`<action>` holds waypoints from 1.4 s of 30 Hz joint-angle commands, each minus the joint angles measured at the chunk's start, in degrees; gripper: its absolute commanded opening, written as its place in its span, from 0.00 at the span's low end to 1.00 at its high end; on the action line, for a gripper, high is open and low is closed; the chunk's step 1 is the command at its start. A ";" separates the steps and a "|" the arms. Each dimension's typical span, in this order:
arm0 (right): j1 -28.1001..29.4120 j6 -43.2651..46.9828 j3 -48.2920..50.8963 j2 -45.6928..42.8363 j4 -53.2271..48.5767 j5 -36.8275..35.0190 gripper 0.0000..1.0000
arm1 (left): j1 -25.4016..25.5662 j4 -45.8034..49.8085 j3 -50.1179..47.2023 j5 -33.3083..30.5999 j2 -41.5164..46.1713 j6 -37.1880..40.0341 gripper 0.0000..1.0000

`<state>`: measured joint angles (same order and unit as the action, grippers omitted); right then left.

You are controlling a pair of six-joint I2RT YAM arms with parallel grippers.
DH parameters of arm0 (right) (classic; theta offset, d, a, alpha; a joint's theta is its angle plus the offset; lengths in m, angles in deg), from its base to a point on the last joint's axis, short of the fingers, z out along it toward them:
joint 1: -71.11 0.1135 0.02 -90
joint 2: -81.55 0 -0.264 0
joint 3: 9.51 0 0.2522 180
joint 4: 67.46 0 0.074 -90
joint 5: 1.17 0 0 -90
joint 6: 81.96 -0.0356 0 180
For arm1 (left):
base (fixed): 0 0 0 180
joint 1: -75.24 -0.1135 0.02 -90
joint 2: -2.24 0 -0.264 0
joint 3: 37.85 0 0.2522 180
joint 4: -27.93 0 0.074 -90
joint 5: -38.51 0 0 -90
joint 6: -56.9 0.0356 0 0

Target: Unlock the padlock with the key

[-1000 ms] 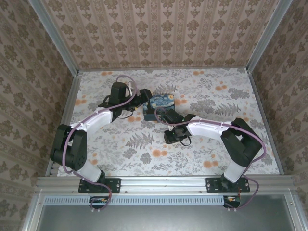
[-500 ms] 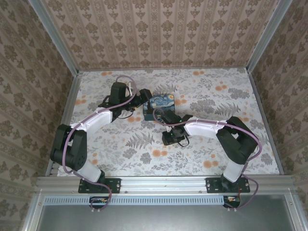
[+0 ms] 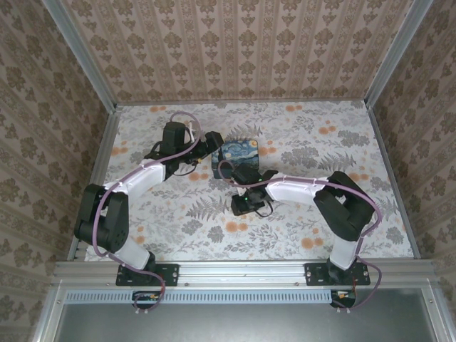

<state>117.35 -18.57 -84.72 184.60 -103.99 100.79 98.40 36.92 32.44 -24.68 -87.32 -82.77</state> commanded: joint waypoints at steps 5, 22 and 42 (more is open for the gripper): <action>0.48 -0.51 -1.43 -3.14 1.11 0.61 0.30 | -0.82 -1.55 -1.12 0.35 1.92 0.41 1.00; -2.47 7.36 -1.46 -2.10 -10.28 -14.34 0.35 | -1.63 -0.97 -1.69 0.95 3.31 0.62 1.00; -2.39 10.96 -5.02 5.19 -10.10 -15.03 0.35 | -1.64 -1.56 -1.37 1.10 2.11 0.45 1.00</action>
<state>114.97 -9.61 -88.33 186.94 -113.65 87.50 97.22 36.59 31.74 -24.42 -85.76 -82.77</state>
